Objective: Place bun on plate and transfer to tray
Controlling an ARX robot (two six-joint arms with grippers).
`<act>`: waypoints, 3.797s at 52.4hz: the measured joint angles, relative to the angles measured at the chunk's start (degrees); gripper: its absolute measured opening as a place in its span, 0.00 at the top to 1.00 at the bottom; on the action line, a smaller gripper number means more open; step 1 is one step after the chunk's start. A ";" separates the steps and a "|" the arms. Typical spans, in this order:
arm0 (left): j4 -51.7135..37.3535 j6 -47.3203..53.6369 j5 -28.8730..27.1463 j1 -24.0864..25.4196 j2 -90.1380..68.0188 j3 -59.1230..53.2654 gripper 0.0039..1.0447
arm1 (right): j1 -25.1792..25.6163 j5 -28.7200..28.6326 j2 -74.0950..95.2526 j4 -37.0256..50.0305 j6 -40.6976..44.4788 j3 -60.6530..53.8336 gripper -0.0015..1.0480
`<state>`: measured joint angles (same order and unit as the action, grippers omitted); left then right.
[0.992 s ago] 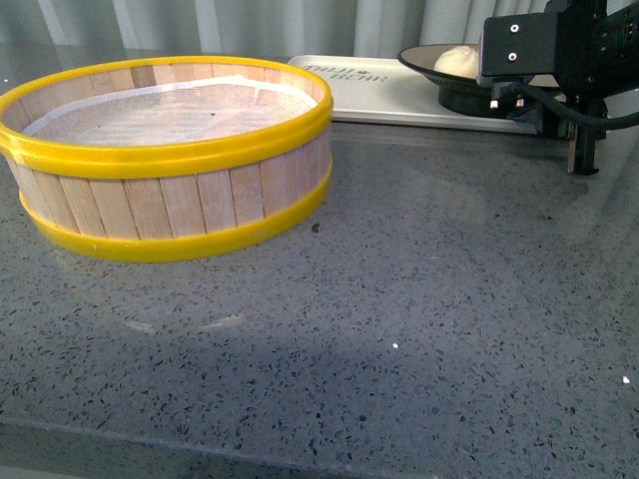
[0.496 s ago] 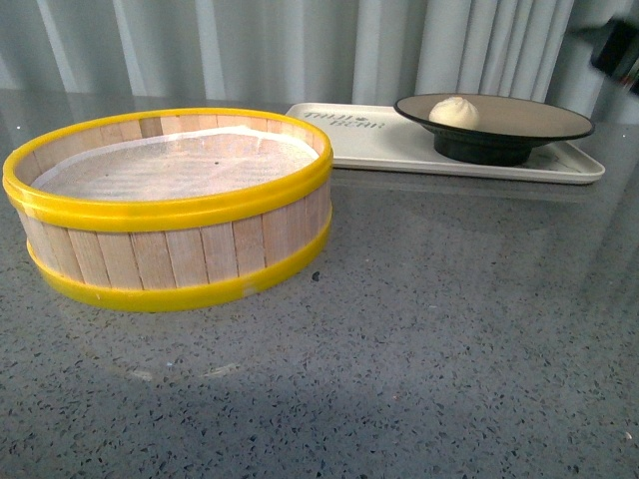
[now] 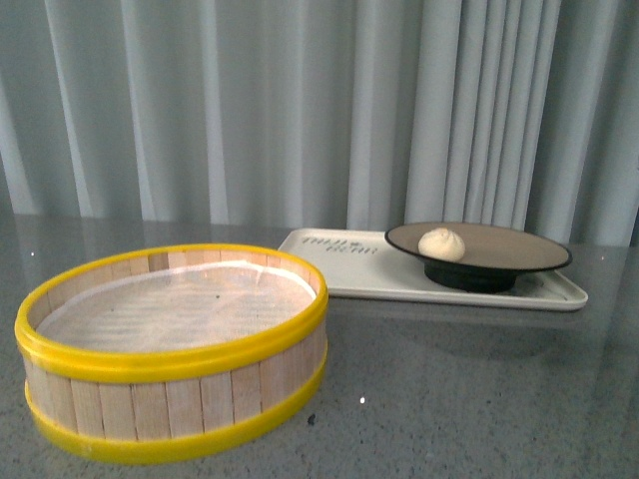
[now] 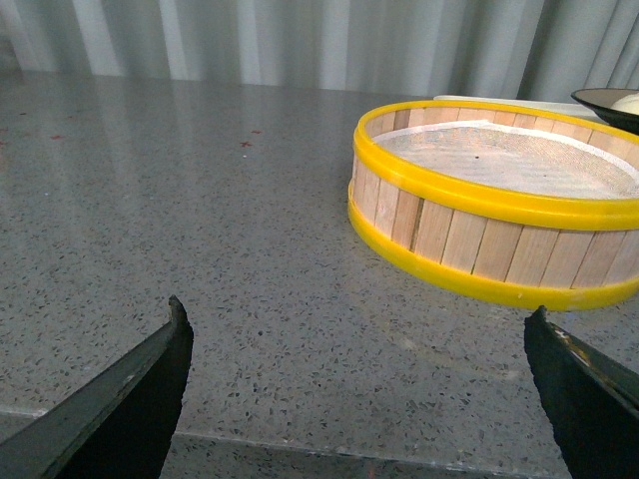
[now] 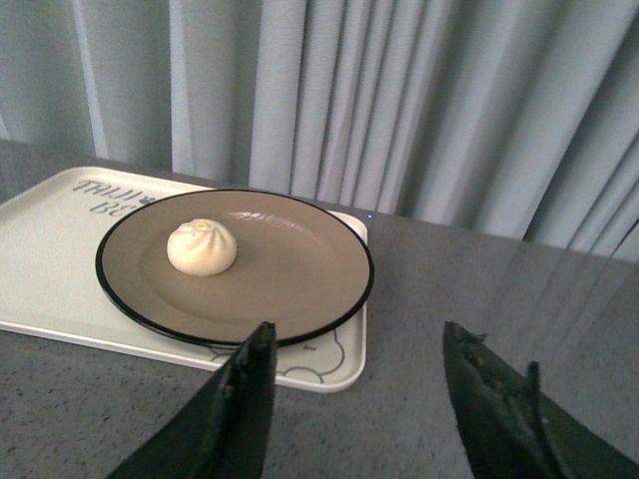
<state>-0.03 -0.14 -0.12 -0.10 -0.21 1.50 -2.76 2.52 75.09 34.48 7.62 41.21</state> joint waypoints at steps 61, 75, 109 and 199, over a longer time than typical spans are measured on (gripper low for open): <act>0.00 0.00 0.09 0.00 0.00 0.00 0.06 | 2.67 -2.43 -39.74 -2.60 -6.97 -38.25 0.98; 0.00 0.00 0.09 0.00 0.00 0.00 0.06 | 2.67 -2.43 -49.03 -8.50 -6.99 -40.92 0.98; 0.00 0.00 0.09 0.00 0.00 0.00 0.06 | 2.67 -2.45 -64.06 -23.30 -6.99 -40.92 0.98; 0.00 0.00 0.11 0.00 0.02 0.00 0.06 | 2.67 -2.58 -74.86 -34.40 -7.02 -40.89 0.08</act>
<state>-0.03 -0.14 -0.01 -0.10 -0.19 1.50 -0.10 -0.05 0.23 0.08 0.60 0.32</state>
